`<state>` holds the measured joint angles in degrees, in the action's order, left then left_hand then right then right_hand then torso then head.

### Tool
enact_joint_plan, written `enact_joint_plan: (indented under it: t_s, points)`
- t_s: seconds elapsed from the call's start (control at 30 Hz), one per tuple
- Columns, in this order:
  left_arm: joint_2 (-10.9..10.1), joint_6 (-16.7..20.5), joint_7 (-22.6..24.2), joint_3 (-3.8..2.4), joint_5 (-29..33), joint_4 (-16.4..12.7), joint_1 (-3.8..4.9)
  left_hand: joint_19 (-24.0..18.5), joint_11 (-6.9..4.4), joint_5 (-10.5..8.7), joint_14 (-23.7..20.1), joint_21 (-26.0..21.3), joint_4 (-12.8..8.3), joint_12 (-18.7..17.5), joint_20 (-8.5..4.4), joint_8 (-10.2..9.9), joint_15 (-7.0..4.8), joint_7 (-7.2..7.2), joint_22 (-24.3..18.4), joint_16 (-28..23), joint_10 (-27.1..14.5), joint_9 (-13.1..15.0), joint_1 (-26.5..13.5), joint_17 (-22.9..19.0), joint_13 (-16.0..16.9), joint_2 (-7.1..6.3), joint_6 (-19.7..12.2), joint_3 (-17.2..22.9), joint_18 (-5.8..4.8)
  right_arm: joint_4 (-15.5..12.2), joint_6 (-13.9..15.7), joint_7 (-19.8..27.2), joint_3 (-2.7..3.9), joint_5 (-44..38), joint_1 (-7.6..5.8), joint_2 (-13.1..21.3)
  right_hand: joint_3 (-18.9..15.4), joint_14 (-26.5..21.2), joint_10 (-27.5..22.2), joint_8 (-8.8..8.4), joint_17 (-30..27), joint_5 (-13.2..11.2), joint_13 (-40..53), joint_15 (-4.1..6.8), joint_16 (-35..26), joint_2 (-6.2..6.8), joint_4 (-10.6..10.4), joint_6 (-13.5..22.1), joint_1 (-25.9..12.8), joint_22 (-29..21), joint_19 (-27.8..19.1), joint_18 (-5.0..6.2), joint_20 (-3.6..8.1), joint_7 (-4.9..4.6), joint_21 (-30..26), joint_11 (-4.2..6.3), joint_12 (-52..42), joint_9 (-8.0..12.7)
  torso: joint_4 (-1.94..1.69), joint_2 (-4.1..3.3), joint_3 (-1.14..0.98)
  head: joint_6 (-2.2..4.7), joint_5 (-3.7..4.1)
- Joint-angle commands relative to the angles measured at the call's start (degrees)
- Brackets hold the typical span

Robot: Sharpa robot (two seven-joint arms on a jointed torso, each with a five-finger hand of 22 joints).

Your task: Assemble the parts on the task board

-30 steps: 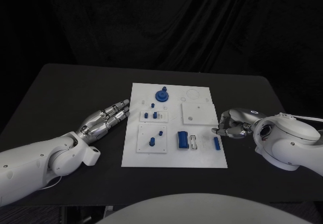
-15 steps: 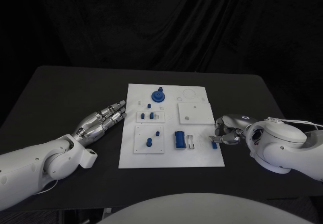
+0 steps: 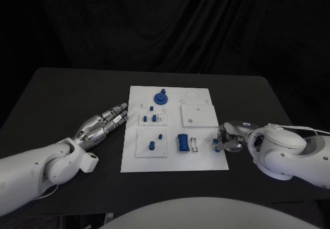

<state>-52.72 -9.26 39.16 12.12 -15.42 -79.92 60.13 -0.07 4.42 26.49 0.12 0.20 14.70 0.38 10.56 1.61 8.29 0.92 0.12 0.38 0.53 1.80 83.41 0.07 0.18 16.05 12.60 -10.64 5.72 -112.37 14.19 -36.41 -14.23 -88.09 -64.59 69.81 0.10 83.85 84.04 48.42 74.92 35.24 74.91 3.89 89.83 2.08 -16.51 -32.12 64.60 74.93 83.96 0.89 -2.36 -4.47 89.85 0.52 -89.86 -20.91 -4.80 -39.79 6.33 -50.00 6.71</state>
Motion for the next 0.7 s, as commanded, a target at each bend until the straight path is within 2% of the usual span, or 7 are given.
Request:
enact_joint_plan:
  t_s: [0.03,0.2,0.27,0.5,0.63,0.7]
  points:
    - [0.1,-0.4,4.9,-0.02,0.2,0.0,-0.1,0.1,0.37,0.3,-0.1,-0.2,0.0,-0.2,0.37,0.2,0.32,0.07,-0.1,-0.4,0.0,0.1,-0.2,-0.1,0.0,-0.03,0.2,0.2,0.62,0.2,-1.2,-1.2,0.0,-1.4,0.42,-0.2,0.7,6.1,6.0,-1.6,15.0,1.9,15.1,-0.15,0.1,0.19,0.1,-0.1,1.2,15.0,6.0,-0.84,-0.2,-0.54,0.0,-0.35,-0.1,0.2,0.0,0.01,-0.03,0.0,-0.1]
    - [0.2,-0.5,4.8,-0.02,0.2,0.1,-0.11,0.1,0.41,0.31,-0.1,-0.2,-0.1,-0.2,0.38,0.2,0.33,0.05,-0.1,-0.4,0.0,0.1,-0.2,-0.1,0.0,-0.02,0.1,0.3,0.63,0.5,-1.7,-1.3,0.0,-2.1,0.87,-0.6,1.1,6.1,6.0,-2.72,14.8,3.5,15.1,-0.24,0.1,0.25,0.1,-0.5,1.7,14.9,5.9,-0.8,-0.3,-0.64,-0.2,-0.44,-0.1,0.3,-0.01,0.0,-0.01,0.0,-0.02]
    - [0.2,-0.5,4.8,-0.02,0.2,0.2,-0.11,0.1,0.41,0.31,-0.1,-0.2,-0.1,-0.2,0.38,0.2,0.33,0.05,-0.1,-0.4,0.0,0.1,-0.2,-0.1,0.0,-0.02,0.1,0.3,0.63,0.6,-2.0,-1.3,0.0,-2.3,1.12,-0.8,1.5,6.1,6.0,-3.42,14.7,5.4,15.1,-0.27,0.0,0.27,0.1,-0.9,2.0,14.9,5.8,-0.78,-0.35,-0.68,-0.2,-0.48,-0.1,0.2,-0.01,0.0,-0.01,0.0,-0.07]
    - [0.4,-0.7,4.7,-0.02,0.2,0.3,-0.12,0.1,0.54,0.35,-0.1,-0.2,-0.2,-0.2,0.42,0.2,0.37,0.05,-0.1,-0.4,0.0,0.1,-0.1,-0.1,0.0,0.01,0.1,0.3,0.64,1.0,-2.2,-0.7,0.01,-2.3,1.8,-1.7,1.7,6.0,6.0,-3.61,14.5,5.9,15.1,-0.26,0.0,0.21,0.1,-1.1,2.3,14.9,5.8,-0.77,-0.36,-0.64,-0.3,-0.46,-0.1,0.2,0.01,0.0,-0.03,0.0,-0.04]
    - [0.4,-0.8,4.6,-0.02,0.2,0.4,-0.13,0.1,0.61,0.4,-0.1,-0.2,-0.3,-0.2,0.47,0.2,0.41,0.09,-0.1,-0.4,0.0,0.1,0.0,-0.1,0.0,0.04,0.1,0.5,0.65,1.3,-1.9,-0.1,0.01,-1.3,1.99,-2.2,3.1,6.0,6.0,-4.27,14.4,8.8,15.1,-0.17,-0.1,-0.09,0.6,-1.9,4.1,14.9,5.8,-0.75,-0.3,-0.51,-0.3,-0.35,-0.1,0.0,0.01,0.02,-0.02,0.0,-0.1]
    - [0.5,-0.8,4.6,-0.02,0.2,0.4,-0.14,0.1,0.65,0.44,-0.1,-0.2,-0.4,-0.2,0.5,0.2,0.43,0.14,-0.1,-0.4,0.0,0.1,0.1,-0.1,0.0,0.08,0.1,0.6,0.66,1.4,-1.4,0.2,0.02,-0.7,2.06,-2.5,5.2,6.0,6.0,-4.98,14.4,11.1,15.1,-0.12,-0.1,-0.9,1.4,-2.8,6.6,14.9,5.8,-0.75,-0.2,-0.47,-0.3,-0.31,-0.1,-0.1,-0.01,0.0,-0.01,0.0,-0.12]
